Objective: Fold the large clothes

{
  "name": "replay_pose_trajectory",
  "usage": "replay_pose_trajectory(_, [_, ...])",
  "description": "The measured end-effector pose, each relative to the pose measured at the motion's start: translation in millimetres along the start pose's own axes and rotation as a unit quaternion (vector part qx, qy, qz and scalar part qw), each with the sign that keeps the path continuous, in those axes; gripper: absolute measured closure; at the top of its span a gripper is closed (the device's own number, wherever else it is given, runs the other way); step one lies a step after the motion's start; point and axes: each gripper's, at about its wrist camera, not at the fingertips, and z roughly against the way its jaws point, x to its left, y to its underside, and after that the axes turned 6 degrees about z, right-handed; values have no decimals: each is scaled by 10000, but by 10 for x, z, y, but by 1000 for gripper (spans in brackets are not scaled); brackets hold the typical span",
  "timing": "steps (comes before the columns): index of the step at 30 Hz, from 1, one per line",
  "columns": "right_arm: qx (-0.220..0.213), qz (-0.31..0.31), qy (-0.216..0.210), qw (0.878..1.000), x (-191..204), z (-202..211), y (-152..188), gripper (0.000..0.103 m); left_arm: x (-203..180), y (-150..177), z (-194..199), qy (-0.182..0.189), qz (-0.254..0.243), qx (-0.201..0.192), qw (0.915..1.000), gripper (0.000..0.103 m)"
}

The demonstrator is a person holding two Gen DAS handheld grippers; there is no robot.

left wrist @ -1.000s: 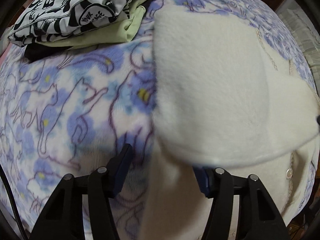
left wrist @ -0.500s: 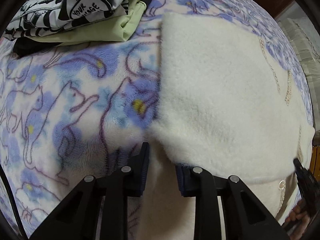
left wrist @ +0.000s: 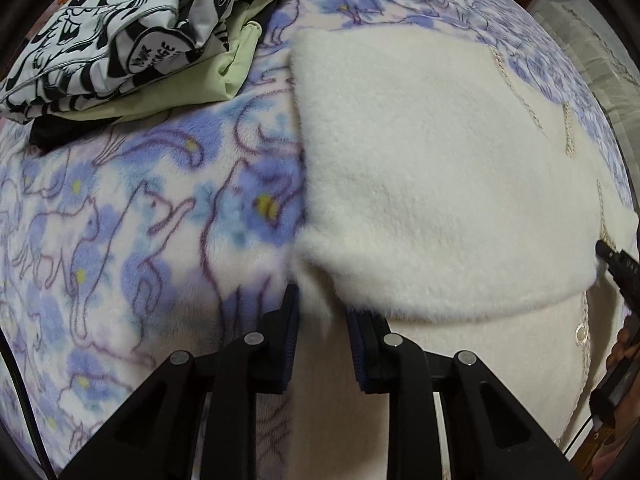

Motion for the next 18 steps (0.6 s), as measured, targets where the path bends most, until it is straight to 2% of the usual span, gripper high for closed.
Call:
replay_pose_trajectory(4, [134,-117,383,9991,79,128,33,62,-41,183,235,-11,60,-11,10000,82])
replay_pose_trajectory(7, [24,-87,504,9987,166,374,130,59,-153,304,458,503,54,-32,9987,82])
replay_pose_trajectory(9, [-24,3,443,9990,267,539,204,59,-347,347,523,871,-164,50,9961,82])
replay_pose_trajectory(11, [-6,-16,-65,10000,381,636,289,59,-547,347,505,1148,-347,116,9927,82])
replay_pose_trajectory(13, [162,13,-962,9952,537,637,373,59,-721,312,454,1366,-432,126,9896,82])
replay_pose_trajectory(15, [331,157,-1577,9868,739,586,456,64,-876,259,375,1439,-508,130,9882,91])
replay_pose_trajectory(17, [399,491,-1841,9809,957,526,511,88,-965,178,278,1528,-424,163,9872,93])
replay_pose_trajectory(18, [417,622,-1889,9791,1039,495,529,92,-992,144,223,1576,-373,220,9866,94])
